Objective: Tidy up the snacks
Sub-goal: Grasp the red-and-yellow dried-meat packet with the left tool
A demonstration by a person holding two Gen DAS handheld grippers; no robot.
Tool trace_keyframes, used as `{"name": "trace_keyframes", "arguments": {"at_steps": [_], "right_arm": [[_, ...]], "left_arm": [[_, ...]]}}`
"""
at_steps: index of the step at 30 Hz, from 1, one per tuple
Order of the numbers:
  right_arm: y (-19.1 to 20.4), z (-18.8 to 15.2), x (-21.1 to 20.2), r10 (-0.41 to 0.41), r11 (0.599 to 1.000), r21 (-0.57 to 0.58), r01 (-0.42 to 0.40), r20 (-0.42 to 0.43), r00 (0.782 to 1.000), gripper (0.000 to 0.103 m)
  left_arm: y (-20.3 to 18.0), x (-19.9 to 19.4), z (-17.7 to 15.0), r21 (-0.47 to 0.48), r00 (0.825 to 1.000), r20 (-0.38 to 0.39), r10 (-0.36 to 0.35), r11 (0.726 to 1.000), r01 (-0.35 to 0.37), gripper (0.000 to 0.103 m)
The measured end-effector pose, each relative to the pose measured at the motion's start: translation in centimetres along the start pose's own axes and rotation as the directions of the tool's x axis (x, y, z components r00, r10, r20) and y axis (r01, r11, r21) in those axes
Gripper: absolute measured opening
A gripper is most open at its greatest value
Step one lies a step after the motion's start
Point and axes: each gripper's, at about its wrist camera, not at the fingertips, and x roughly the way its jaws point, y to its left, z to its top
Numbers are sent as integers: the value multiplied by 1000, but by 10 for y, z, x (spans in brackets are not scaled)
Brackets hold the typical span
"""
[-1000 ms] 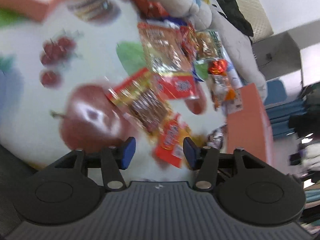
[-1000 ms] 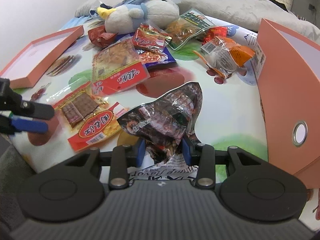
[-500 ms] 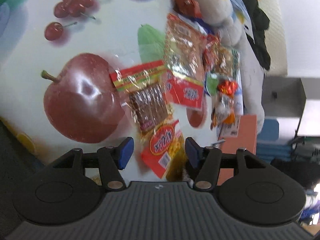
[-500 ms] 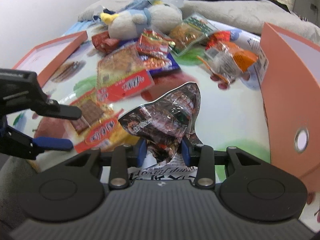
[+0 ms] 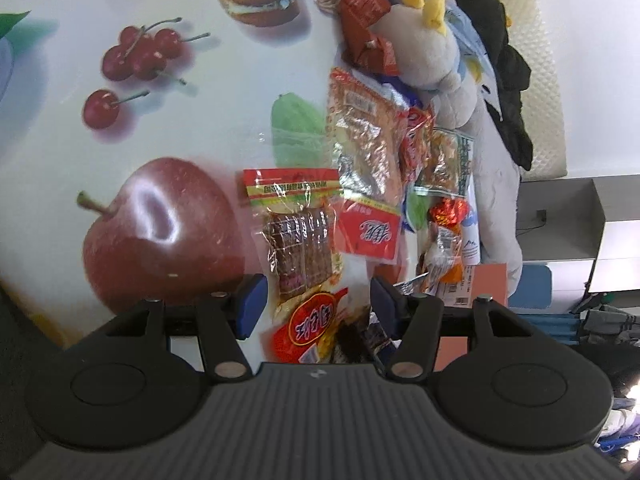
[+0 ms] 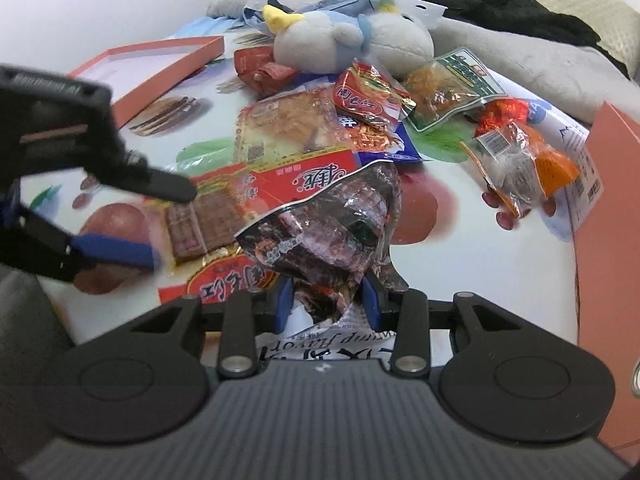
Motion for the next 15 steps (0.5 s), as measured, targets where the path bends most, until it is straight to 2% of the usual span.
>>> {"name": "trace_keyframes", "arguments": {"at_steps": [4,8,12,15], "right_arm": [[-2,-6,2,29,997,66,-29,1,1000,39],[-6,-7,1,36,996,80,-36,6,999,39],[-14,-3,0,43,995,95,-44,7,999,39],[-14,-3,1,43,994,98,-43,9,999,39]], "left_arm": [[-6,3,3,10,997,-1,-82,997,82,63],[-21,4,5,46,987,-6,-163,985,163,63],[-33,9,4,80,985,-13,-169,982,170,63],[-39,17,3,99,994,-6,-111,989,111,63]]}}
